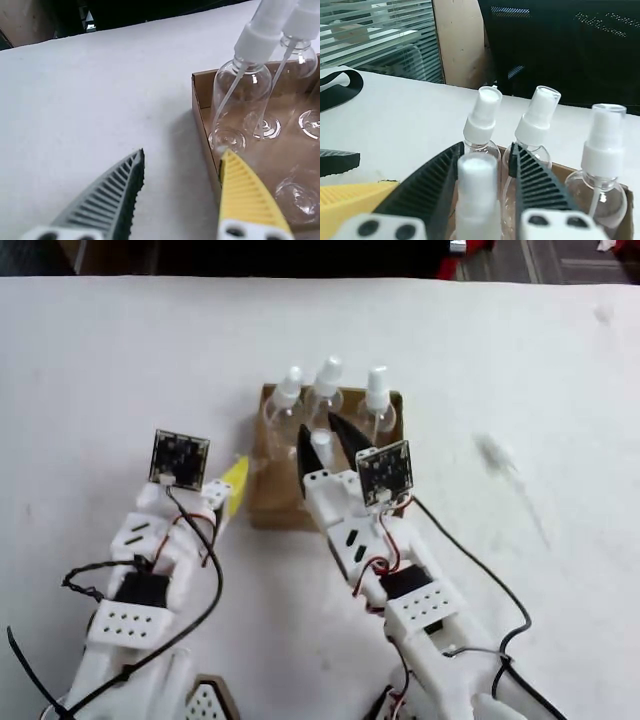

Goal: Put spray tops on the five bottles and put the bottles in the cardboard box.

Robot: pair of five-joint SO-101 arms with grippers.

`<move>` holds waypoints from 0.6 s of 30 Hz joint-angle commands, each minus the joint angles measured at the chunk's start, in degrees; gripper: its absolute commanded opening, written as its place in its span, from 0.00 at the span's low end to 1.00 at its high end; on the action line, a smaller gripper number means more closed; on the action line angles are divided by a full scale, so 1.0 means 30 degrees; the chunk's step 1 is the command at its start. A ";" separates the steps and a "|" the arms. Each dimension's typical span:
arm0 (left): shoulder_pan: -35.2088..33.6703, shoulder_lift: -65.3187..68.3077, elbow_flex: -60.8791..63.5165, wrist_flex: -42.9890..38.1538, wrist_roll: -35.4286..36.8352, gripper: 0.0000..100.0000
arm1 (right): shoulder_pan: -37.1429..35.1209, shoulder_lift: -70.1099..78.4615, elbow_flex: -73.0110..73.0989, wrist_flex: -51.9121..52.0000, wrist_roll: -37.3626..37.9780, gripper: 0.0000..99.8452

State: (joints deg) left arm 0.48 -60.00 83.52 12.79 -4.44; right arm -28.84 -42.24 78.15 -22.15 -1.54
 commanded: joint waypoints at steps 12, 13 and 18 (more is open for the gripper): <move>0.0044 -0.0484 -0.0176 -0.0440 -0.0234 0.23 | 0.0073 -0.0220 -0.0733 0.0132 -0.0059 0.17; 0.0044 -0.0454 -0.0176 -0.0440 -0.0234 0.23 | 0.0073 -0.0220 -0.0791 0.0132 -0.0147 0.19; 0.0044 -0.0425 -0.0176 -0.0498 -0.0234 0.23 | 0.0073 -0.0220 -0.0791 0.0132 -0.0176 0.23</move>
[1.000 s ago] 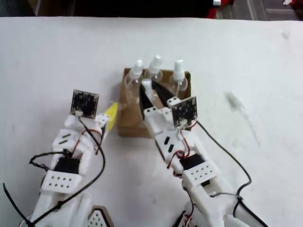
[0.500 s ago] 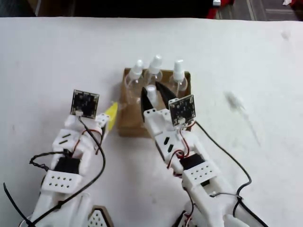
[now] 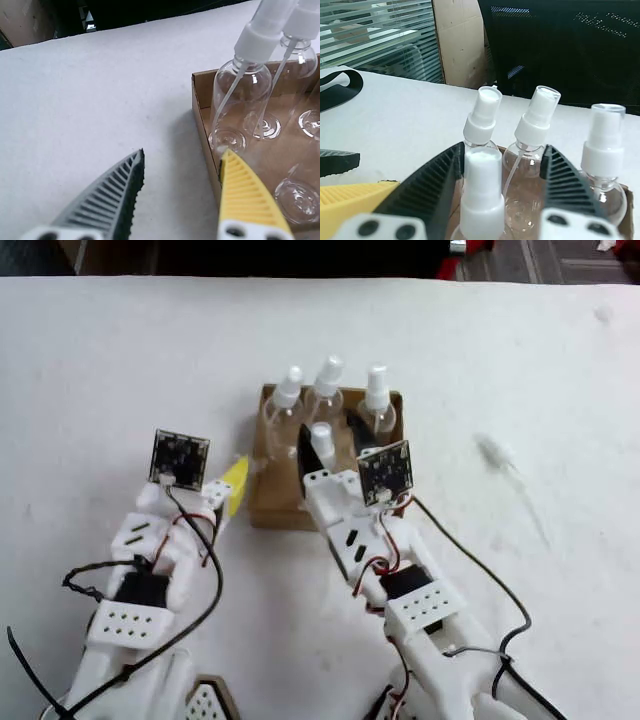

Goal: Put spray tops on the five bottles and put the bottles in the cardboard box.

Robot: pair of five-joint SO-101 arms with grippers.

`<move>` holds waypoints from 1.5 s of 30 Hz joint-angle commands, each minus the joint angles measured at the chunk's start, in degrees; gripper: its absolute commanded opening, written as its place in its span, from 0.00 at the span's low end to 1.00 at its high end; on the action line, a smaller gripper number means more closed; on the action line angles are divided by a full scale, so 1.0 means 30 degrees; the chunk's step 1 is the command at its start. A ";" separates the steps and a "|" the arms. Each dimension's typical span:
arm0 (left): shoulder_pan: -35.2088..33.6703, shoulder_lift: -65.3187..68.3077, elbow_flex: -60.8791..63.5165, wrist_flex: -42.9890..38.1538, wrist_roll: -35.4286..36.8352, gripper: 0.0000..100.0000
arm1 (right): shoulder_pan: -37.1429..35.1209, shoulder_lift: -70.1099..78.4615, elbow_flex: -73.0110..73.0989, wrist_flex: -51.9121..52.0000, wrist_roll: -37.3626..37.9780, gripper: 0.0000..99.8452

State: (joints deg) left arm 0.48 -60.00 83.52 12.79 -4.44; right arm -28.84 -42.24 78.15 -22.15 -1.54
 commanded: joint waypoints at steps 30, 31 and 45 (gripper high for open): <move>0.0073 -0.0396 -0.0176 -0.0498 -0.1143 0.23 | 1.2264 -0.4557 -1.2982 1.8330 0.0234 0.23; 0.0073 -0.0396 -0.0176 -0.0498 -0.1143 0.23 | 1.2645 -0.3473 -1.3568 1.8740 0.1055 0.23; 0.0073 -0.0366 -0.0147 -0.0469 -0.1143 0.23 | 1.5194 1.4696 -2.5729 2.7707 1.3568 0.23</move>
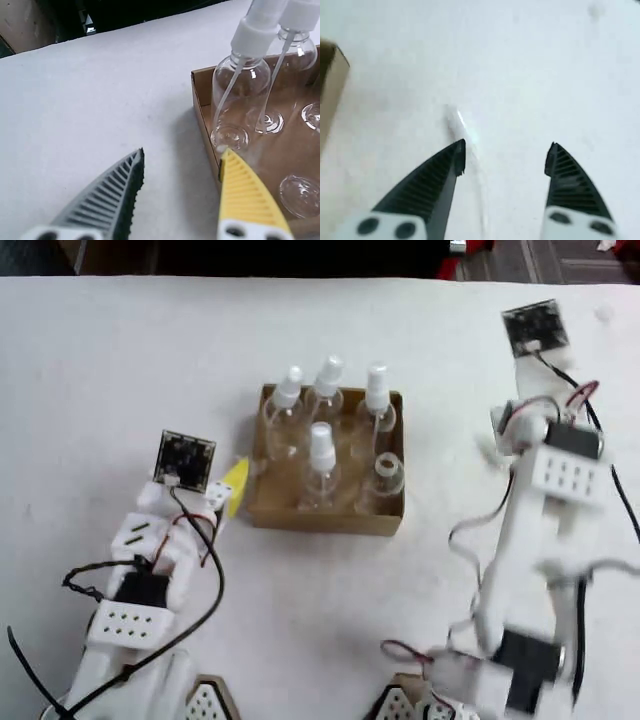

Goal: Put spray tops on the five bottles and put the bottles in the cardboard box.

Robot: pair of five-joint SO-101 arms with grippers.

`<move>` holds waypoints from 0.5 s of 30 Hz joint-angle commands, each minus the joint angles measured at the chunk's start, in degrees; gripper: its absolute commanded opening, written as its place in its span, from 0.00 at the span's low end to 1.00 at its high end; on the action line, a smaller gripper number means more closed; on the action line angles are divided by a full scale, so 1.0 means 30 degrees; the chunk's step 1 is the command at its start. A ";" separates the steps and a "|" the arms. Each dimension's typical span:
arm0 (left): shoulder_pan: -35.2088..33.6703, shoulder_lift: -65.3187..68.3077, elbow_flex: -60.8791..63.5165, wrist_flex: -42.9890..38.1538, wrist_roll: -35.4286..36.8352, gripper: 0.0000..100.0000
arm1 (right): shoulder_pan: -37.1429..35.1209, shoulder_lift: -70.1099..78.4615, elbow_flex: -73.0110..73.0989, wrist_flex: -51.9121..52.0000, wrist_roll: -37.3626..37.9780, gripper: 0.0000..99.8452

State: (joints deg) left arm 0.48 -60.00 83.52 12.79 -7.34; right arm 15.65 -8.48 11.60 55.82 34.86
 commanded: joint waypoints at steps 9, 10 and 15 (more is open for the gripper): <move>0.0132 -0.0366 -0.0147 -0.0498 -0.0176 0.23 | 0.0396 1.3934 -1.3509 0.6784 0.3341 0.23; 0.0132 -0.0366 -0.0147 -0.0498 -0.0176 0.23 | 0.0396 1.4784 -1.4535 0.6960 0.3458 0.23; 0.0161 -0.0366 -0.0147 -0.0527 -0.0176 0.23 | 0.0337 1.8007 -1.9048 0.8425 0.3516 0.23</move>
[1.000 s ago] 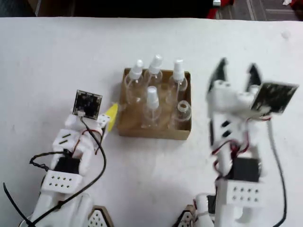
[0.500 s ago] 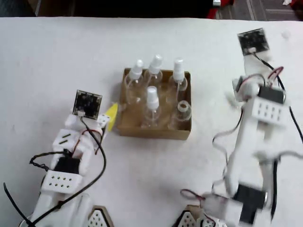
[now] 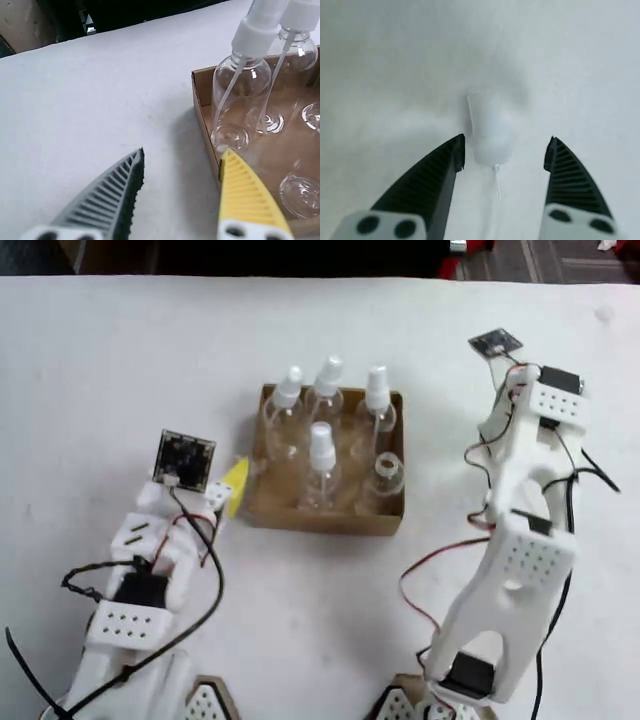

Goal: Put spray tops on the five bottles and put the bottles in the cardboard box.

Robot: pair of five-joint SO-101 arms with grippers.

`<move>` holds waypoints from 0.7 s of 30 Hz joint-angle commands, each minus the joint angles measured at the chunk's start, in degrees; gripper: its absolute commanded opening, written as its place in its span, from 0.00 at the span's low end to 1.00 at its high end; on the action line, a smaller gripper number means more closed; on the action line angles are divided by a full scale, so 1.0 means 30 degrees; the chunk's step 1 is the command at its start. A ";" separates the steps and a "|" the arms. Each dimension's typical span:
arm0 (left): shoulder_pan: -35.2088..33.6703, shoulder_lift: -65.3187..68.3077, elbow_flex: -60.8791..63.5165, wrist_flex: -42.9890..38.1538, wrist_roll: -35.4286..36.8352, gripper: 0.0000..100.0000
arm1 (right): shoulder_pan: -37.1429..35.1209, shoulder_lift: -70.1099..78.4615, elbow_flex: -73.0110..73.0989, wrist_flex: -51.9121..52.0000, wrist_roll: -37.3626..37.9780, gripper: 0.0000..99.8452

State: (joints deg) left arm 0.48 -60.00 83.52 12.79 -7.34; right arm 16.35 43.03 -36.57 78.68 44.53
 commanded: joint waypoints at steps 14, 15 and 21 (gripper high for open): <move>0.0161 -0.0366 -0.0147 -0.0527 -0.0176 0.23 | -0.0425 0.6081 -0.9905 0.3092 0.1817 0.21; 0.0161 -0.0366 -0.0147 -0.0527 -0.0176 0.23 | -0.0542 0.6256 -1.0168 0.3297 0.2256 0.18; 0.0190 -0.0366 -0.0147 -0.0527 -0.0176 0.23 | -0.0659 0.6462 -1.1985 0.4557 0.2579 0.04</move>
State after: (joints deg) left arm 0.48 -60.00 83.52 12.79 -7.34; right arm 15.38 63.52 -67.96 90.37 51.30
